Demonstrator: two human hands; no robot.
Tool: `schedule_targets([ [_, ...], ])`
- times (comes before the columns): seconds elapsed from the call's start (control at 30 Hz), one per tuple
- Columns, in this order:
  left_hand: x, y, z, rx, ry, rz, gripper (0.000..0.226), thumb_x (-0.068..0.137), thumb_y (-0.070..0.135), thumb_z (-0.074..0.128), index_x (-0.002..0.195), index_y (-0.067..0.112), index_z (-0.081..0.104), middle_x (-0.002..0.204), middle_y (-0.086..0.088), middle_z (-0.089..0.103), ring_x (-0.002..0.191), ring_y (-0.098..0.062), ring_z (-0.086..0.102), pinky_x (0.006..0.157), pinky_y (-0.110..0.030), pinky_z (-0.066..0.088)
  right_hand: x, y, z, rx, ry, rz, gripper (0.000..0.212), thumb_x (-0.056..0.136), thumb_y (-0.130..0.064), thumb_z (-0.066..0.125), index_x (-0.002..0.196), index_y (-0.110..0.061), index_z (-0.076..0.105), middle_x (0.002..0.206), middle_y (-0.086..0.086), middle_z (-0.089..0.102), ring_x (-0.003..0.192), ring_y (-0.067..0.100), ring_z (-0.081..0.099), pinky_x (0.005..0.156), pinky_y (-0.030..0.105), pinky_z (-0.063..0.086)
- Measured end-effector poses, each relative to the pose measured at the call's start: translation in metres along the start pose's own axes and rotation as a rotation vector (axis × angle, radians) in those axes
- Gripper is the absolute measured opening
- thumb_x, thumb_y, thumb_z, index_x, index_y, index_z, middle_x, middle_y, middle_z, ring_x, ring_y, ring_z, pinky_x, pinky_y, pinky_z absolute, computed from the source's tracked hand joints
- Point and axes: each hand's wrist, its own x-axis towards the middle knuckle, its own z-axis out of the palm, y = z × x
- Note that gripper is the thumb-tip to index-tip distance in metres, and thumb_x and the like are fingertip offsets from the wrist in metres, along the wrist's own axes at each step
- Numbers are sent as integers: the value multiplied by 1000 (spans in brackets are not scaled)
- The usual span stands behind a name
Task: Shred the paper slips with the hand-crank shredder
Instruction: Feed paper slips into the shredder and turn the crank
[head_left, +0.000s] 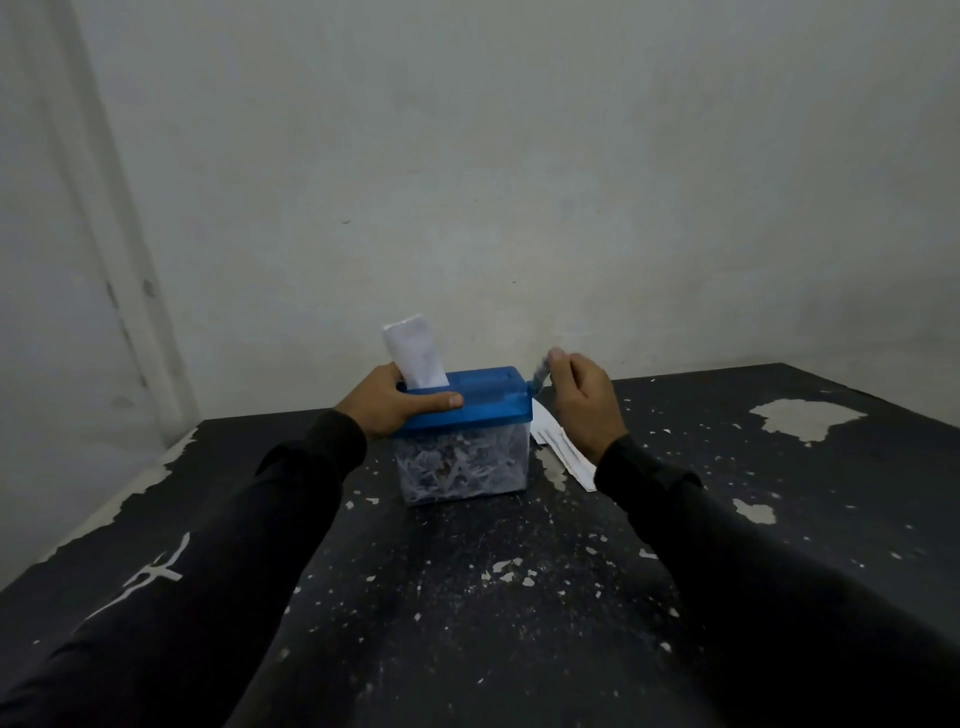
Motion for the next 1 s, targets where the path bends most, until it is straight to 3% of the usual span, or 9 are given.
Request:
schedule_targets([
  [0.13, 0, -1, 0, -7, 1, 9, 51, 77, 39, 85, 120, 19, 65, 109, 7, 70, 97, -10, 66, 74, -18, 49, 40, 2, 11, -33, 65, 27, 37, 102, -42, 54, 93, -7, 56, 77, -4, 59, 64, -2, 52, 61, 21, 46],
  [0.2, 1, -3, 1, -7, -4, 15, 54, 76, 40, 86, 121, 18, 66, 111, 5, 71, 98, -11, 67, 74, -17, 50, 61, 6, 14, 49, 67, 144, 33, 98, -43, 63, 105, -12, 53, 86, 7, 65, 68, 12, 58, 62, 27, 50],
  [0.27, 1, -5, 0, 0, -4, 19, 55, 76, 40, 86, 122, 18, 66, 112, 4, 71, 99, -12, 67, 75, -17, 51, 77, 17, 20, 52, 40, 176, 26, 97, -38, 66, 97, -13, 56, 82, 15, 66, 64, 20, 57, 57, 28, 48],
  [0.37, 2, -6, -1, 14, -15, 16, 55, 74, 43, 86, 120, 20, 67, 112, 3, 72, 99, -14, 68, 78, -20, 52, 73, 46, 26, -112, -30, 271, 31, 97, -34, 65, 77, -12, 57, 71, 11, 62, 60, 20, 55, 54, 28, 50],
  [0.43, 2, -6, -1, 18, -19, 21, 54, 73, 44, 86, 118, 21, 68, 112, 3, 73, 99, -13, 69, 78, -19, 52, 51, 65, 26, -147, -89, 343, 37, 100, -30, 58, 67, -13, 52, 60, 5, 50, 52, 17, 45, 45, 25, 39],
  [0.6, 1, -5, 0, 17, 4, 27, 58, 72, 46, 86, 119, 19, 68, 109, 4, 73, 97, -11, 68, 77, -20, 52, -11, 53, 14, -256, -69, 307, 49, 107, -36, 43, 62, -17, 49, 56, -4, 46, 53, 10, 40, 51, 24, 34],
  [0.77, 4, -8, -3, 19, -10, 19, 80, 57, 61, 92, 121, 19, 68, 112, 3, 74, 101, -15, 69, 89, -30, 54, -14, 6, -3, -52, 2, 171, 41, 103, -26, 44, 66, -10, 54, 62, -4, 46, 55, 8, 39, 50, 23, 33],
  [0.87, 3, -5, -2, 13, -24, 14, 64, 69, 47, 87, 122, 19, 66, 112, 4, 72, 100, -13, 68, 81, -23, 52, 6, -11, -9, 39, -109, 200, 34, 102, -20, 42, 70, -15, 51, 60, -5, 43, 54, 10, 36, 46, 24, 29],
  [1.0, 5, -5, -2, 27, -38, 25, 50, 77, 36, 85, 120, 23, 64, 113, 7, 70, 97, -7, 67, 72, -12, 50, 21, 0, -12, -44, -118, 55, 48, 109, -28, 41, 67, -13, 57, 48, -16, 50, 46, -1, 44, 50, 18, 36],
])
